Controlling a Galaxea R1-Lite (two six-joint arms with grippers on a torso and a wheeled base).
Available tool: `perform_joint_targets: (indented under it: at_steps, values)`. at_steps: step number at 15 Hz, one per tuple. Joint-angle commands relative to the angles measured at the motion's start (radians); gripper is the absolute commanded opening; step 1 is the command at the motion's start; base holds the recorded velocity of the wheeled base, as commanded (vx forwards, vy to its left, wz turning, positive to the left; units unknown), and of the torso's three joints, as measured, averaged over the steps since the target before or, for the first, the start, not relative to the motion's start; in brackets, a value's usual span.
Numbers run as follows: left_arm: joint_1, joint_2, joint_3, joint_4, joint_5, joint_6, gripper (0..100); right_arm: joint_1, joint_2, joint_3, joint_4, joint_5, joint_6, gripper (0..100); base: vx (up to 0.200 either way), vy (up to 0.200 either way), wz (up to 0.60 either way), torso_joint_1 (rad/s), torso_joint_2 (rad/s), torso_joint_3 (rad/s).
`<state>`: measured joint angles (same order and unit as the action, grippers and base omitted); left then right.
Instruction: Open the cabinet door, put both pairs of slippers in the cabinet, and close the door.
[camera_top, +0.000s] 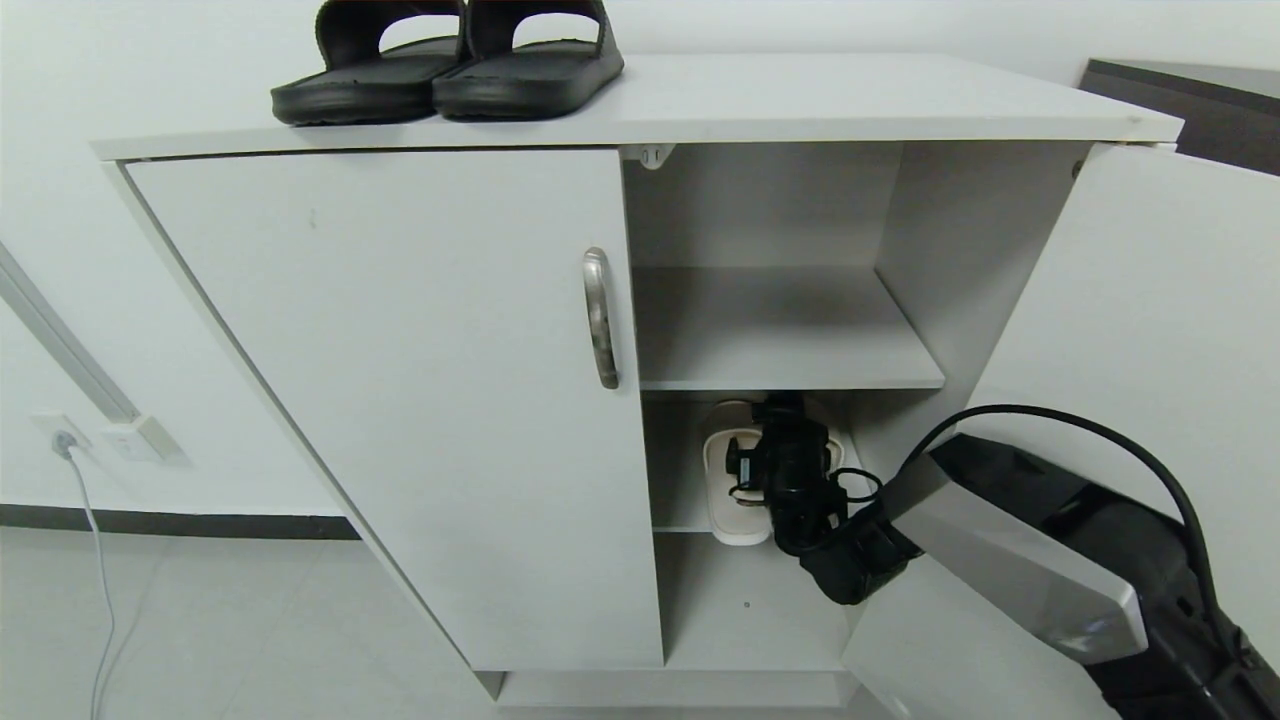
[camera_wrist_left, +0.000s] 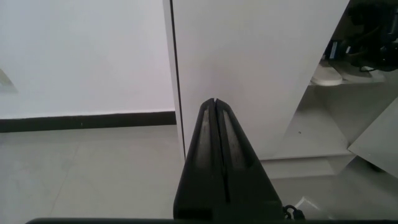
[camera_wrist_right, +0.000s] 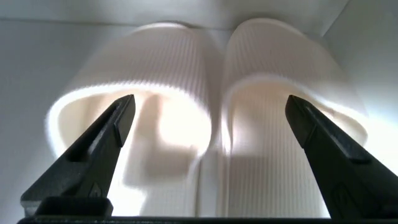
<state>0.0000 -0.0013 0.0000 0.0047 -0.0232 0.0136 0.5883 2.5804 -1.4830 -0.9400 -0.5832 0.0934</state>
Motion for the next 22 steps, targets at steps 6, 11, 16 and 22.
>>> perform_joint_targets:
  at_steps: [6,11,16,22]
  values:
    - [0.0,0.001,0.0,0.0,0.0,-0.003,0,0.097,-0.226,0.371,-0.152,-0.009,-0.001,100,0.0,0.0,0.0,0.0,0.0,0.0]
    - [0.0,0.001,0.0,0.0,0.002,-0.003,0,0.16,-0.296,0.584,-0.266,-0.017,0.0,100,0.0,0.0,0.0,0.0,0.0,0.0]
    - [0.0,0.001,-0.002,0.0,0.0,-0.003,0,0.162,-0.29,0.593,-0.27,-0.017,0.0,100,-0.08,0.0,0.0,-0.001,0.0,0.001]
    - [0.0,0.001,-0.002,0.0,0.0,-0.003,0,0.163,-0.293,0.606,-0.272,-0.018,-0.001,100,-0.2,0.0,0.0,-0.002,0.0,0.002]
